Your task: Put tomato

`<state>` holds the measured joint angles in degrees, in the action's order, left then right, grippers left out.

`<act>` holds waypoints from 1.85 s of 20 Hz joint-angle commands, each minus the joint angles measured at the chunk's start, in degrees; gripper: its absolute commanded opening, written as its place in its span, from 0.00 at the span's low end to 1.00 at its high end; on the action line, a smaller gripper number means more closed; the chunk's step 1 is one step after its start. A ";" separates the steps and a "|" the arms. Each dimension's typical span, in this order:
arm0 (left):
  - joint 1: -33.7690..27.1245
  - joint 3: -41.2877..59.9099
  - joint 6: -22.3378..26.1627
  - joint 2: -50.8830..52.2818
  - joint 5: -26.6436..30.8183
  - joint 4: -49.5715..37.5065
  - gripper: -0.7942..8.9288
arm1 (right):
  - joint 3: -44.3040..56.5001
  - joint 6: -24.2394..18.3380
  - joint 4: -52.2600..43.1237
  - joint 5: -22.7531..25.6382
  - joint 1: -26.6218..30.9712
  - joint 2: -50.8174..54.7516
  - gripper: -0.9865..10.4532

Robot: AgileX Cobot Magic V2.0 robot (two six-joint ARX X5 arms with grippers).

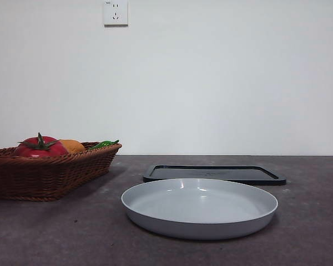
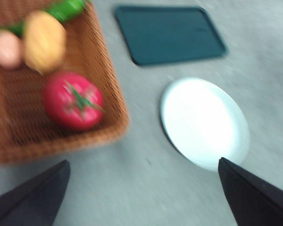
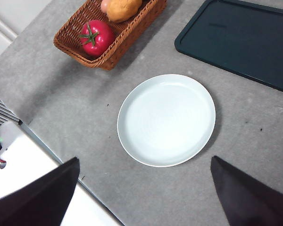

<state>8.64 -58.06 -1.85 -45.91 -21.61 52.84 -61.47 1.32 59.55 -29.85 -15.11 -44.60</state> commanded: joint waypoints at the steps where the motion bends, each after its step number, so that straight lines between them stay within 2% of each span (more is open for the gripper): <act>1: 0.11 -1.25 1.68 -2.80 2.23 -3.37 0.60 | -1.22 -0.50 -0.44 -0.13 -0.31 -0.28 0.47; 15: 4.68 -1.25 9.14 -22.62 12.96 -15.19 0.60 | -1.22 -0.48 -0.83 -0.13 -0.31 -0.28 0.47; 23: 5.68 -1.25 11.76 -31.10 14.78 -21.44 0.60 | -1.22 -0.46 -0.81 -0.15 -0.31 -0.28 0.47; 30: 6.01 -1.25 12.17 -38.47 14.80 -24.50 0.60 | -1.22 -0.46 -0.81 -0.13 -0.31 -0.28 0.47; 37: 6.34 -1.25 12.35 -42.69 16.76 -25.62 0.66 | -1.22 -0.46 -0.81 -0.15 -0.31 -0.28 0.47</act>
<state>14.72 -58.13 9.85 -87.59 -4.80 27.66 -61.47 1.32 59.29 -29.85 -15.11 -44.60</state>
